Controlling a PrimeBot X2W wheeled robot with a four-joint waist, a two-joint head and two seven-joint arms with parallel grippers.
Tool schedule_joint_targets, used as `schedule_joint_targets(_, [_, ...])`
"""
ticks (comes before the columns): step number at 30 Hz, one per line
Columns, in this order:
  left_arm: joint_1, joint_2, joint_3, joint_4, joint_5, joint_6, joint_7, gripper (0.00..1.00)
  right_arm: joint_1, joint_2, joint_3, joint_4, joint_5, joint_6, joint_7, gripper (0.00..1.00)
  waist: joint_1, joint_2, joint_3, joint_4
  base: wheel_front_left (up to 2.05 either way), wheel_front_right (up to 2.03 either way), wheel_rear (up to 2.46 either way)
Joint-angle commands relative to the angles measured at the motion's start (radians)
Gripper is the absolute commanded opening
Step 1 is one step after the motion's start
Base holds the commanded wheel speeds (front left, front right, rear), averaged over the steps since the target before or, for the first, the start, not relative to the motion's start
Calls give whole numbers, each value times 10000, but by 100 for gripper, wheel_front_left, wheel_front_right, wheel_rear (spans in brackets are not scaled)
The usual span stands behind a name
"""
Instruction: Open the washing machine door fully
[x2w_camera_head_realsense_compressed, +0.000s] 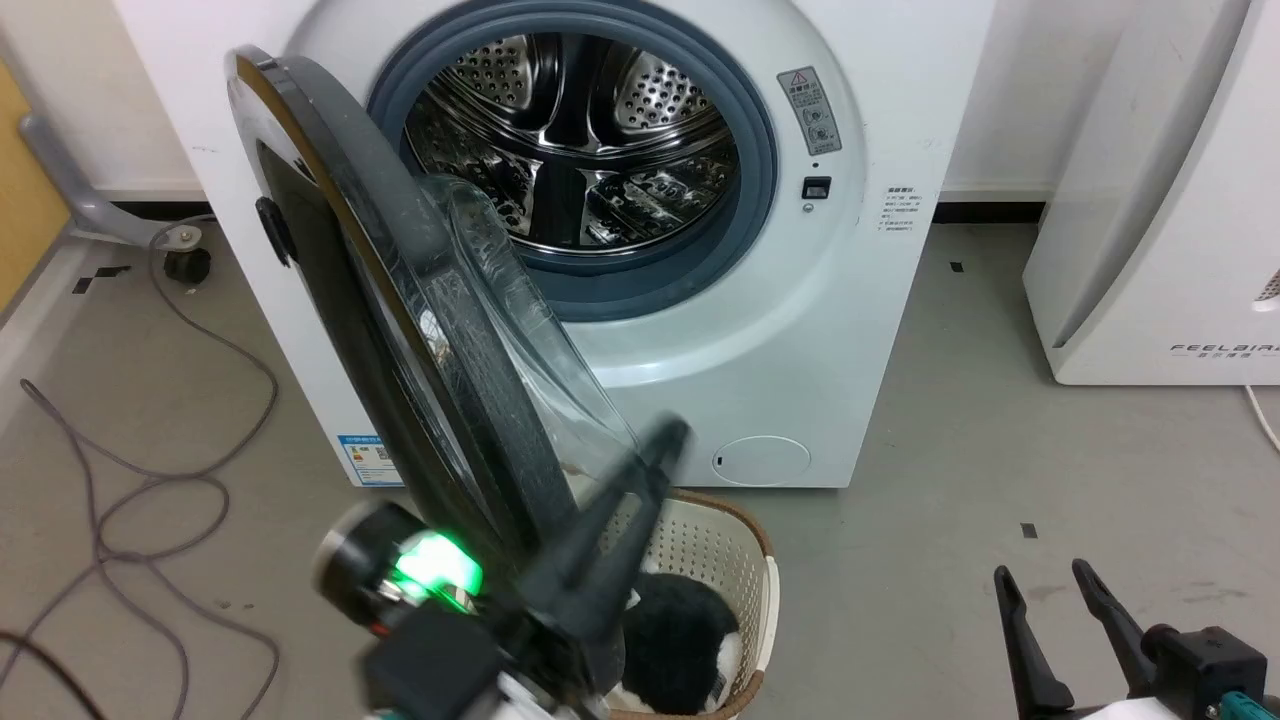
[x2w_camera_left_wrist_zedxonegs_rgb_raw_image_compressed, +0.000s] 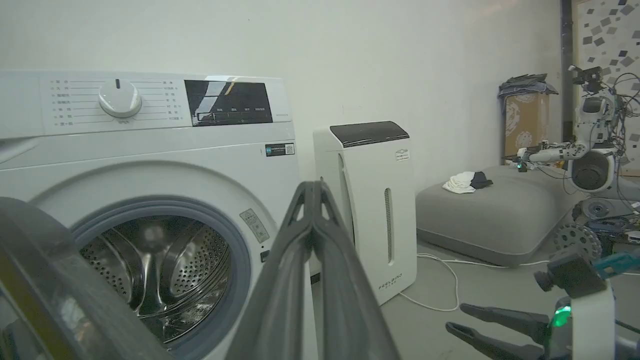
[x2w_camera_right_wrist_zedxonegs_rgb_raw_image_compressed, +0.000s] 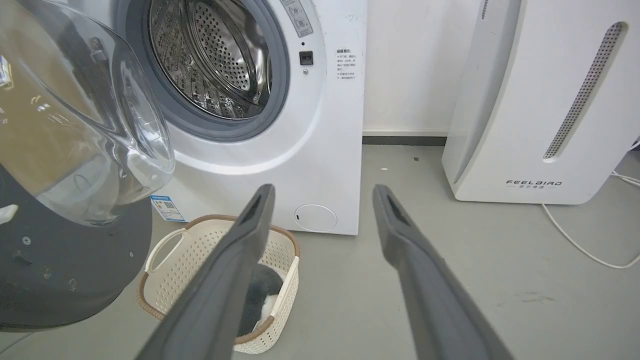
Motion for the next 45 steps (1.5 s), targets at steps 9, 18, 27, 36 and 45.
schedule_joint_targets(9, [999,238,-1259,774,-352,-8,1870,0,106,41,92,228,99,6,-106,100,1,0,75,12,0,0,0])
schedule_joint_targets(18, [977,26,-1238,2533,-33,562,2027,0,14,41,175,453,185,6,-255,100,1,0,223,-5,0,0,0])
schedule_joint_targets(27, [92,-528,-916,4354,56,971,1244,0,-97,41,195,736,263,6,-391,100,1,0,231,-89,0,0,0])
schedule_joint_targets(36, [93,-583,-610,4803,5,1409,880,0,-99,41,204,936,325,6,-439,100,1,0,239,-75,0,0,0])
schedule_joint_targets(45, [890,-485,-614,4268,-134,1763,935,0,-23,41,100,1028,300,6,-426,100,1,0,151,310,0,0,0])
